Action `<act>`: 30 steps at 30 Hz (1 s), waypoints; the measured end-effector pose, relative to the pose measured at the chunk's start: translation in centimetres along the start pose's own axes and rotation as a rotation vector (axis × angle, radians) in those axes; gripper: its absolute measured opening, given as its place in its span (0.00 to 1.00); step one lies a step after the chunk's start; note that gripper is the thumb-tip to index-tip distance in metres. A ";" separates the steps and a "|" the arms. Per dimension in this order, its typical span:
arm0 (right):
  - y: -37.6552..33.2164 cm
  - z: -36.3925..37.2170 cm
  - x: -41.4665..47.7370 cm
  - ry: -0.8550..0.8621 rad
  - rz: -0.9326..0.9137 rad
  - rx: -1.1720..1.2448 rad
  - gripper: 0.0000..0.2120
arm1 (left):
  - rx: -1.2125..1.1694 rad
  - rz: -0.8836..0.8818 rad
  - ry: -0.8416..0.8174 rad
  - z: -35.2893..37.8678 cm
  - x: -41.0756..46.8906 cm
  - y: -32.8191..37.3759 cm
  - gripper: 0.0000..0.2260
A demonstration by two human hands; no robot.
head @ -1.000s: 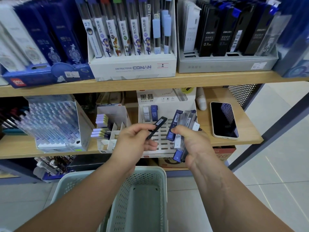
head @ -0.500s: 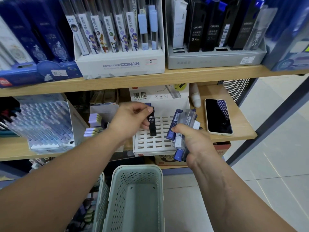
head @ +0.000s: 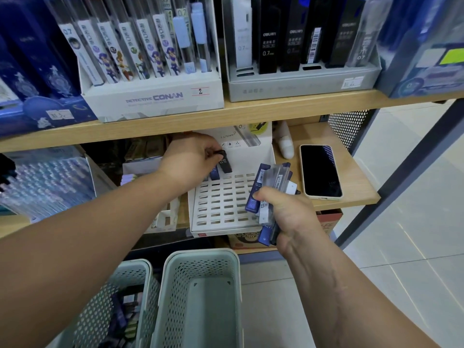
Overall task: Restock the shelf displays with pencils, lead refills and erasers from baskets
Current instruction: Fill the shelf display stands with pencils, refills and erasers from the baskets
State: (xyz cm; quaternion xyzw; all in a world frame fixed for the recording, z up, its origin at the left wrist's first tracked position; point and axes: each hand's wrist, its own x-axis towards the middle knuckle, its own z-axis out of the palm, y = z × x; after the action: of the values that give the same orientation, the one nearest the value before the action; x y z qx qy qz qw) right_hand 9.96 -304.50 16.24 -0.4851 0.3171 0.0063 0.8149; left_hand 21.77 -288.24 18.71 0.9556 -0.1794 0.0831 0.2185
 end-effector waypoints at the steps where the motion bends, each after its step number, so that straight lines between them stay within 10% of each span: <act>1: 0.0 -0.1 0.0 0.001 0.002 0.001 0.15 | 0.013 -0.008 -0.014 0.0 0.1 0.1 0.09; 30: -0.1 -0.1 0.0 -0.023 0.004 0.010 0.14 | 0.260 0.051 -0.106 0.2 2.0 0.8 0.11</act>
State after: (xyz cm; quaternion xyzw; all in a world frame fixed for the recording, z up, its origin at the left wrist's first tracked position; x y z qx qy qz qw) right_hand 9.88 -304.63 16.25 -0.4802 0.3088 0.0118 0.8209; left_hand 23.28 -289.59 19.34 0.9740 -0.2027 0.0607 0.0811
